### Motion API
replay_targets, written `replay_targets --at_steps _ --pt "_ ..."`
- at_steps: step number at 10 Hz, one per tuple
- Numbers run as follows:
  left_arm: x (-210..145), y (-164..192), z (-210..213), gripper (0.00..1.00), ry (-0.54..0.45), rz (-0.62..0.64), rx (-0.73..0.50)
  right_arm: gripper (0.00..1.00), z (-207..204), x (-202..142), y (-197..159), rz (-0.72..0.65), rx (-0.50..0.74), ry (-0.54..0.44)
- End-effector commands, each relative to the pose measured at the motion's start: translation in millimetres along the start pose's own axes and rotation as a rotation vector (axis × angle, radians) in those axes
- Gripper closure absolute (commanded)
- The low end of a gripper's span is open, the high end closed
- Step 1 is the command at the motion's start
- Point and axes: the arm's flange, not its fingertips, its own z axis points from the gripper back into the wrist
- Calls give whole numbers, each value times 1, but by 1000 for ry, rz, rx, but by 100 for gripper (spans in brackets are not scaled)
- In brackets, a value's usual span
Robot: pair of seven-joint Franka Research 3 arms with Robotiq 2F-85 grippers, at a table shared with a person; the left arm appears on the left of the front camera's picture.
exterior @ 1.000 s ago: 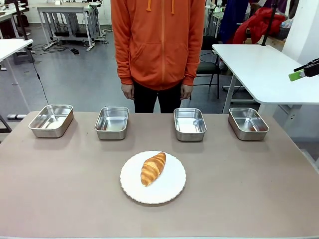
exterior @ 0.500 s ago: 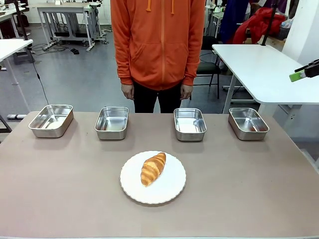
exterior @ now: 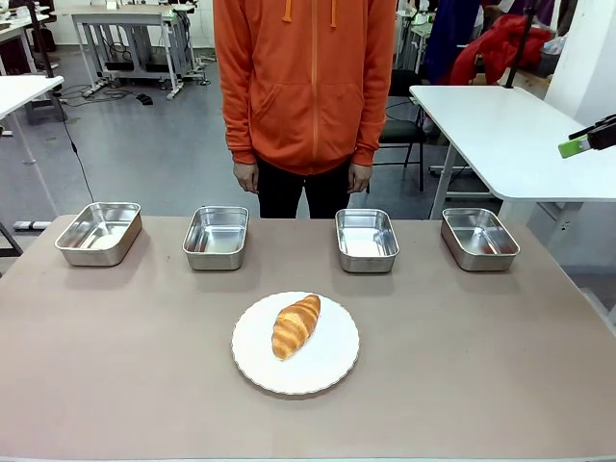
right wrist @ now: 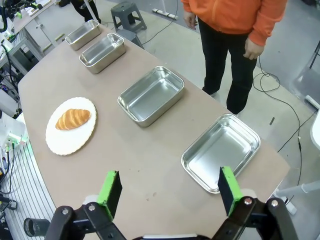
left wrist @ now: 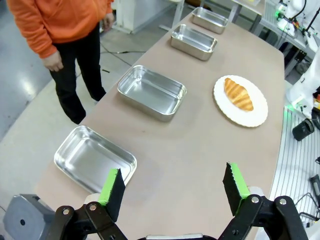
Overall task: Place the bread in the container.
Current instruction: Place the Butter Roll into the Airtight Container indicated by the human.
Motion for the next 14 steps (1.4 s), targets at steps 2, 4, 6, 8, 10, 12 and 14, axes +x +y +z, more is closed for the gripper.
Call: replay_targets --at_steps 2,4,6,8,10,12,14 --pt "2 0 1 0 3 7 10 0 -1 1 0 4 -6 -7" --pt "2 0 1 0 3 7 10 0 -1 1 0 4 -6 -7" --pt "2 0 1 0 3 7 10 0 -1 1 0 4 -6 -7" --pt "2 0 1 0 3 7 10 0 -1 1 0 4 -6 -7" --pt "2 0 1 0 3 7 10 0 -1 1 0 4 -6 -7" --pt "2 0 1 0 3 7 10 0 -1 1 0 4 -6 -7" --pt "2 0 1 0 3 7 10 0 -1 1 0 4 -6 -7"
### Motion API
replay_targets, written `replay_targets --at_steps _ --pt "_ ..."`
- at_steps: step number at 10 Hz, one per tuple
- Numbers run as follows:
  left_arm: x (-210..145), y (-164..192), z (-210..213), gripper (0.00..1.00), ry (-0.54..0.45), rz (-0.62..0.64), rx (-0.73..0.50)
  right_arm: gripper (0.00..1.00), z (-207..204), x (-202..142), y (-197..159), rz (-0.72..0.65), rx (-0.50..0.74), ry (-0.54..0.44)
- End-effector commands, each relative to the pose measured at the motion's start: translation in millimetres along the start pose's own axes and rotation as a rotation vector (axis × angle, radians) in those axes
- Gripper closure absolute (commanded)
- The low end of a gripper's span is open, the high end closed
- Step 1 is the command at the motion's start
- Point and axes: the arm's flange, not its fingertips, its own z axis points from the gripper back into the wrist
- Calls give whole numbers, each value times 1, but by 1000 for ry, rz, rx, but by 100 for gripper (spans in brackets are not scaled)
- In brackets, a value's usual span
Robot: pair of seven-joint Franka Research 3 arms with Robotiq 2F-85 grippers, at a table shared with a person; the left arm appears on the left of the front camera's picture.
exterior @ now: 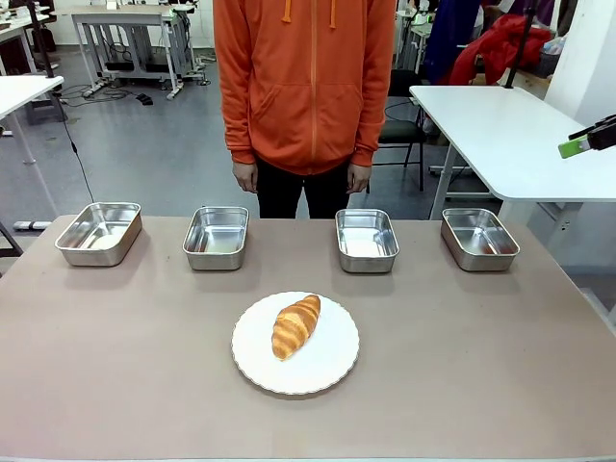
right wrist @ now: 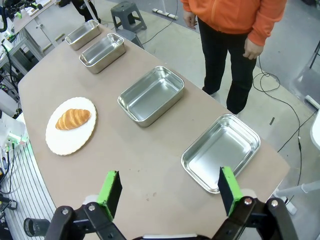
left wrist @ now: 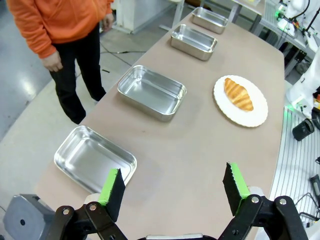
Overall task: Place the bread in the container.
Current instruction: Place the Butter Roll into the Airtight Container indicated by the human.
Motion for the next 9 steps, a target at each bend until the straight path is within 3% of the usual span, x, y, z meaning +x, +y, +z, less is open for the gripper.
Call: replay_targets --at_steps 1,9 --pt "2 0 1 0 3 7 10 0 -1 1 0 4 -5 -7" --pt "2 0 1 0 3 7 10 0 -1 1 0 4 -5 -7"
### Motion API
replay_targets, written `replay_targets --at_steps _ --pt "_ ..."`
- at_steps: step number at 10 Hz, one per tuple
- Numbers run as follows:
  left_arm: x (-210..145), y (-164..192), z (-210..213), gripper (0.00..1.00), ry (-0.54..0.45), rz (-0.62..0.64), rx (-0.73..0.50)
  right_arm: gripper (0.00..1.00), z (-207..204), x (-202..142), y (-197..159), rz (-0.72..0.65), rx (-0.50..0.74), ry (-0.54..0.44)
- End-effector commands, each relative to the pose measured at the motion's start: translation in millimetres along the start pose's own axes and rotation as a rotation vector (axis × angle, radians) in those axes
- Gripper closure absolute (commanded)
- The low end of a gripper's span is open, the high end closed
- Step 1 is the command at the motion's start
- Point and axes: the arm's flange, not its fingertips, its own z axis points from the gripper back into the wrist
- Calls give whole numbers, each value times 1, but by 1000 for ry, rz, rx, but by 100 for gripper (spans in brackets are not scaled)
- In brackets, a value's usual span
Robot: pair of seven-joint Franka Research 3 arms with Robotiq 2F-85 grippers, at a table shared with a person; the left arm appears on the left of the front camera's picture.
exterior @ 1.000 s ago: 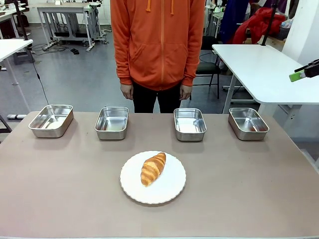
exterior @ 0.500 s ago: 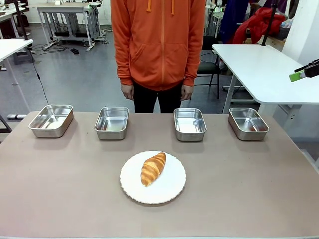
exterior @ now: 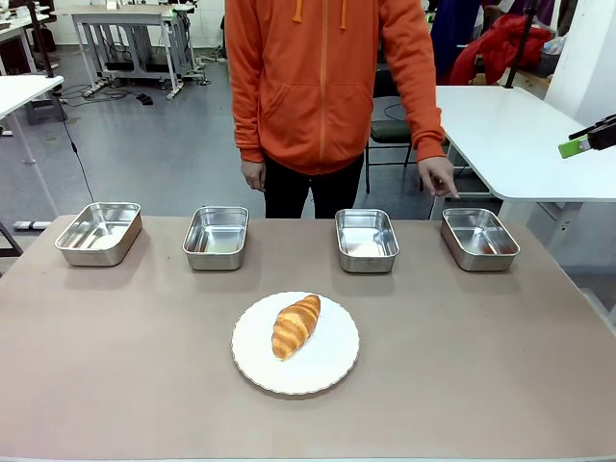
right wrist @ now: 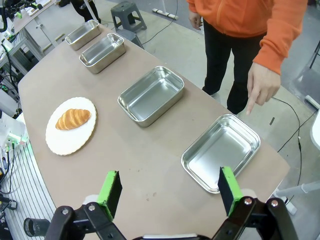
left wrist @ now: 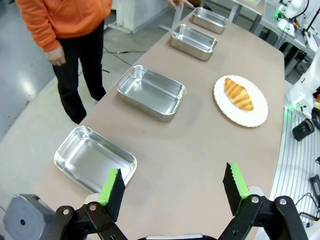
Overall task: Place the bread in the container.
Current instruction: Place the Butter Roll into the Airtight Container indicated by the human.
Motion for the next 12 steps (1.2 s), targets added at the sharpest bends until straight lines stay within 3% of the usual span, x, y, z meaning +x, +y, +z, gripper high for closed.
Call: replay_targets --at_steps 1,12 --pt "2 0 1 0 3 7 10 0 -1 1 0 4 -5 -7" --pt "2 0 1 0 3 7 10 0 -1 1 0 4 -5 -7"
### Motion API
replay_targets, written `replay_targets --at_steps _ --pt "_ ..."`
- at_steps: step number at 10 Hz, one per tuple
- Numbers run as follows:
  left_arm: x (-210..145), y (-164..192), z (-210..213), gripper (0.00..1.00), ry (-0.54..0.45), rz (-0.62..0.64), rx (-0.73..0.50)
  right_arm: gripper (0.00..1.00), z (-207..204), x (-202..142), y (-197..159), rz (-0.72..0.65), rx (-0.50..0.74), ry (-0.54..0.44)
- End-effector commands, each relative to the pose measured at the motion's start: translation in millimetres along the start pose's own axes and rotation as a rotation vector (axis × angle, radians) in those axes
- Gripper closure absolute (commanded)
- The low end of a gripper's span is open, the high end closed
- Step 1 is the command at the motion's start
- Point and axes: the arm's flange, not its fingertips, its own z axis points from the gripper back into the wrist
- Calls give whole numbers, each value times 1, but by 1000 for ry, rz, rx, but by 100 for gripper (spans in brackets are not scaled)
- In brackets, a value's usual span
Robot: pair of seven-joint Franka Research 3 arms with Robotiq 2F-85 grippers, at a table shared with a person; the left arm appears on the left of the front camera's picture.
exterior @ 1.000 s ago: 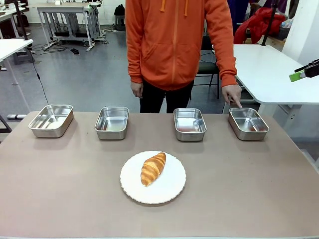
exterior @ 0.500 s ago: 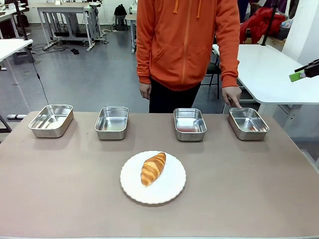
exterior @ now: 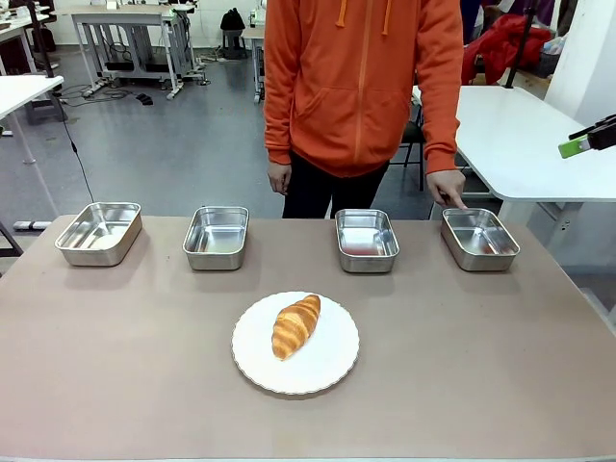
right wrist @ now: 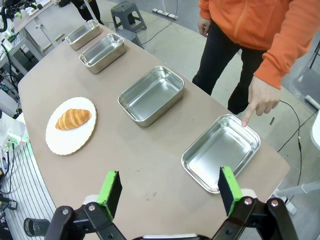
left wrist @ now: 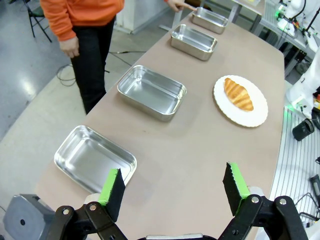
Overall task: Place the bread in the container.
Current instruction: Place the Butter Roll into the Airtight Container indicated by the human.
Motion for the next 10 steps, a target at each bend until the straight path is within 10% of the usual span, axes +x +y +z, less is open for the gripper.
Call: replay_targets --at_steps 1,6,10 --pt "2 0 1 0 3 7 10 0 -1 1 0 4 -5 -7" --pt "2 0 1 0 3 7 10 0 -19 65 49 -58 -25 2" --pt "2 0 1 0 3 7 10 0 -98 128 168 -239 -120 171"
